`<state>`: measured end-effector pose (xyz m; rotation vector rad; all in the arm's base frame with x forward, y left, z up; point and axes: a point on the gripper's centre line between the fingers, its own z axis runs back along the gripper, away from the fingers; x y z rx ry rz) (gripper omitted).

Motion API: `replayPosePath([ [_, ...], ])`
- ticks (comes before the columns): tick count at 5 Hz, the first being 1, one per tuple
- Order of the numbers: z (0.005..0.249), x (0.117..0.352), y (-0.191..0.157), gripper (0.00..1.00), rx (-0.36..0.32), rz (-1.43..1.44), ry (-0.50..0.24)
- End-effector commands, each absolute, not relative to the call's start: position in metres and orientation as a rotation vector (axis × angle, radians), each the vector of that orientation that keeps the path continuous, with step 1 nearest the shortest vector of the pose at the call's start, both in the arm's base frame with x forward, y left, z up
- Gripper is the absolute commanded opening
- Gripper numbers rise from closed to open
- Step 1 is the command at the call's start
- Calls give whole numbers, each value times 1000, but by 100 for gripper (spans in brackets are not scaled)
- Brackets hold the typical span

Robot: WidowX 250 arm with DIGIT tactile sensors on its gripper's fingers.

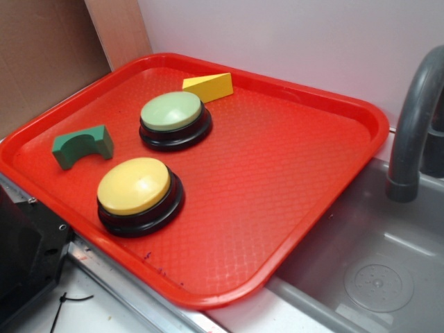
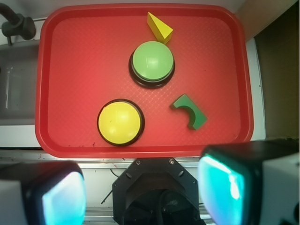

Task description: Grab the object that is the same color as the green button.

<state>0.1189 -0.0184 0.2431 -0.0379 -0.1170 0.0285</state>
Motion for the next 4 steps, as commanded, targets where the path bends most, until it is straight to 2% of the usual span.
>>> replayPosePath([
  [1, 243, 119, -18, 100, -38, 28, -117],
  [3, 228, 122, -1, 100, -15, -66, -139],
  [4, 211, 120, 13, 100, -41, -154, -158],
])
